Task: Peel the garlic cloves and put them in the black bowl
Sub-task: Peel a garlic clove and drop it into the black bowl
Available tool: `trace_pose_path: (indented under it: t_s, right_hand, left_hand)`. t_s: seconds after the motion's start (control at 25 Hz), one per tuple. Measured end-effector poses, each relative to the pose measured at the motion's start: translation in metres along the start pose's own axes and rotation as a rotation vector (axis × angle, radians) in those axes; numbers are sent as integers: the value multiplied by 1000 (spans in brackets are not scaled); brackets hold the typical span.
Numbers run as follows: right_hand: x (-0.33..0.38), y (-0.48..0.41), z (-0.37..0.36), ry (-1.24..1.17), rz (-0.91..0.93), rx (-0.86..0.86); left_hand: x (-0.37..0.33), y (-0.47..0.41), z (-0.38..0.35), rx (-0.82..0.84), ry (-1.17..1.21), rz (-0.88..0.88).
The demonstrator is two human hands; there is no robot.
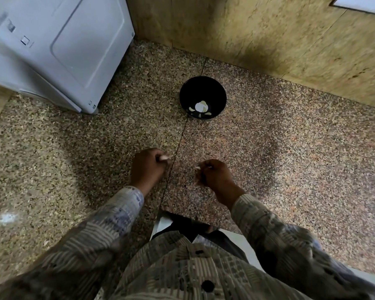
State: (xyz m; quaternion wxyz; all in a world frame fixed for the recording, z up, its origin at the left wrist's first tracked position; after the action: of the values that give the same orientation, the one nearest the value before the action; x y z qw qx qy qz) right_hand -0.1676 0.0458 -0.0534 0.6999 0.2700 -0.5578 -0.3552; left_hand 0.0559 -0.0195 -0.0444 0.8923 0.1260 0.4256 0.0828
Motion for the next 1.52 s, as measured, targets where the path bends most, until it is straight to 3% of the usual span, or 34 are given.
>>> trace_pose_path:
  t_s: [0.12,0.2,0.28,0.4,0.56,0.64,0.76,1.08,1.28,1.52]
  right_hand:
    - [-2,-6,-1,-140,-80,62]
    - [-2,-11,2,-133,-95,56]
    - [0,-13,9,40,-79,3]
    - [2,-18,17,296,-7,-68]
    - [8,-25,17,599,164,-120]
    - [11,-23,13,746,257,-143]
    - [12,-21,14,774,342,-248]
    - [11,-39,32,651,188,-190]
    - [15,-34,23,812,281,-174]
    - [19,-33,18,794,285,-247]
  left_hand:
    - [0,-4,0,-20,-155,-33]
    - [-15,7,-6,-40,-231,-180]
    - [-31,24,-25,37,-217,-347]
    - [-39,33,-66,254,-97,-391]
    - [-40,23,-92,288,-83,-445]
    - [-38,19,-96,274,-122,-456]
    - [-40,15,-96,259,-131,-460]
    - [-40,7,-98,292,-79,-425]
    - [-39,5,-100,288,-75,-389]
    - [-42,2,-100,278,-74,-361]
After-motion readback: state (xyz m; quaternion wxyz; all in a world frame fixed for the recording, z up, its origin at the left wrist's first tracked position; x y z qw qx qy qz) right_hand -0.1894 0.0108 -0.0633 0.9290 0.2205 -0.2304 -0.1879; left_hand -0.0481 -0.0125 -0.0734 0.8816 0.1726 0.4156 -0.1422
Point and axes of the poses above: each hand's wrist, its own y-axis away from the middle knuckle, its own z-axis out of the back of the hand, x = y × z, the point moved 7 cm from there along -y, towards the middle knuckle, and after that the axes turned 11 degrees about y, right-handed, at the moved point
